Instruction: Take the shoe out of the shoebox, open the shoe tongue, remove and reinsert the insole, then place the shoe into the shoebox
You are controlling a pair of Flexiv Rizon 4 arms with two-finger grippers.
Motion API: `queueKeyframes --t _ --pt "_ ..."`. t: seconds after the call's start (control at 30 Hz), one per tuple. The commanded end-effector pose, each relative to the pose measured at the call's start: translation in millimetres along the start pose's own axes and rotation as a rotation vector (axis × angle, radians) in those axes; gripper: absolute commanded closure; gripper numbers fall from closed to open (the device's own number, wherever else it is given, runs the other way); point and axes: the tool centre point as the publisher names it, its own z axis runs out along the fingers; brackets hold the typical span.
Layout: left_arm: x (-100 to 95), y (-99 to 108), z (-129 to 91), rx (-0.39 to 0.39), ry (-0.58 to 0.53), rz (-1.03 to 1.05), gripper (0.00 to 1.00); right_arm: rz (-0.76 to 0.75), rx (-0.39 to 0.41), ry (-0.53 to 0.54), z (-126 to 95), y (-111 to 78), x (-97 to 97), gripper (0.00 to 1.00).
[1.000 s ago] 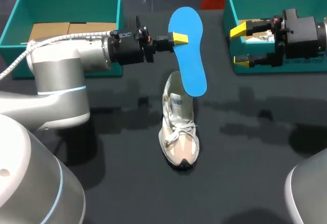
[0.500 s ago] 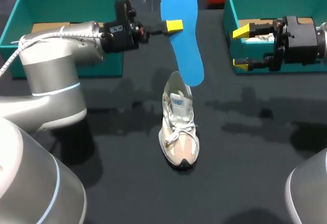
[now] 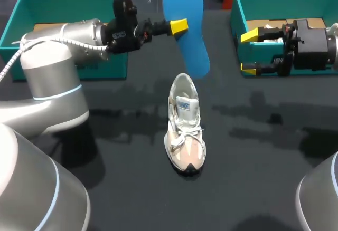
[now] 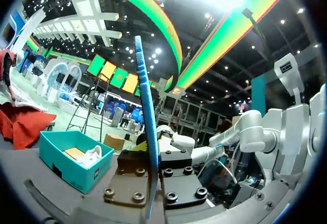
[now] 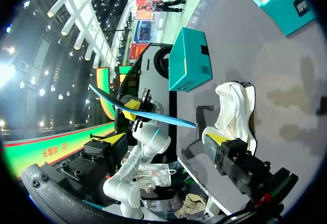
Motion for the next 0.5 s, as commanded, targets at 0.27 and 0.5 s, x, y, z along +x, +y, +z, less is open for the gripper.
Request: queueKeyframes --t 0.27,0.5 --pt "11.4 3.9 2.1 0.123 0.033 1.074 1.00 0.000 0.001 -0.002 1.8 1.0 0.0 0.00" --pt "11.4 3.9 2.1 0.123 0.033 1.074 1.00 0.000 0.001 -0.002 1.8 1.0 0.0 0.00"
